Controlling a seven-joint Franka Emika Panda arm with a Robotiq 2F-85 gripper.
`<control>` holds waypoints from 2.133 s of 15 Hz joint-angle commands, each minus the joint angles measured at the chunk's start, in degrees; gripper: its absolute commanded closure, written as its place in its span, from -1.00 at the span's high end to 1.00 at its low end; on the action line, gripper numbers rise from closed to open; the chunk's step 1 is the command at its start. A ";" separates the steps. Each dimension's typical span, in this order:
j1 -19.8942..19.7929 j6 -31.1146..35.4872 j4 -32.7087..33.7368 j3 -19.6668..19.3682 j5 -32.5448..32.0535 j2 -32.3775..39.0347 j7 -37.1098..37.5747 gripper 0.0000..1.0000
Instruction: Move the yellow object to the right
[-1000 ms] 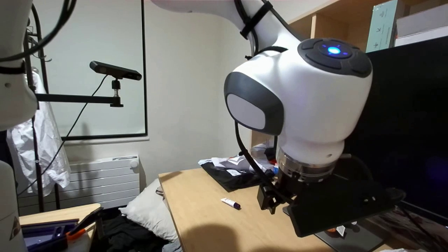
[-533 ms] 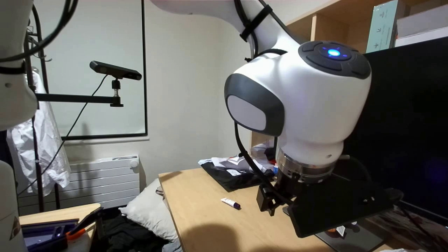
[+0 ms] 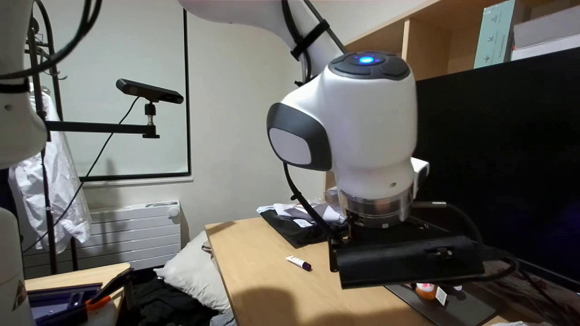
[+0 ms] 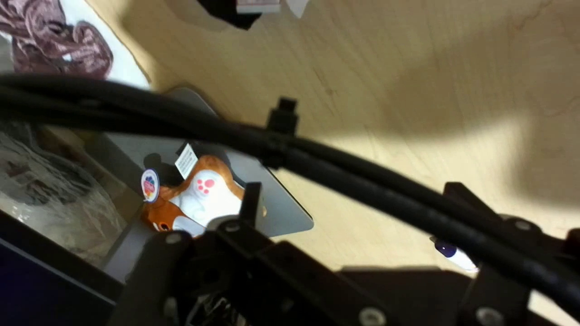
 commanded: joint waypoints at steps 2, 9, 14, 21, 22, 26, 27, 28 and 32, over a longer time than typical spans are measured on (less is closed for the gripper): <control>6.88 5.94 -11.31 -5.04 -17.87 -5.78 17.38 1.00; 4.74 2.64 -15.12 -4.04 -39.62 -7.12 35.43 1.00; 4.80 11.03 -18.85 -2.64 -36.55 -9.99 39.88 1.00; 9.42 35.43 -29.51 0.05 -34.21 -10.12 59.63 1.00; 14.69 40.47 -30.49 -4.78 -36.64 -5.81 64.28 1.00; 31.18 42.92 -29.52 -14.53 -21.10 5.33 62.21 1.00; 35.53 40.53 -29.31 -16.54 -18.04 7.15 62.28 1.00; 39.85 39.89 -29.50 -17.86 -15.33 7.00 63.72 1.00; 43.31 39.71 -29.15 -18.37 -13.67 7.91 64.10 1.00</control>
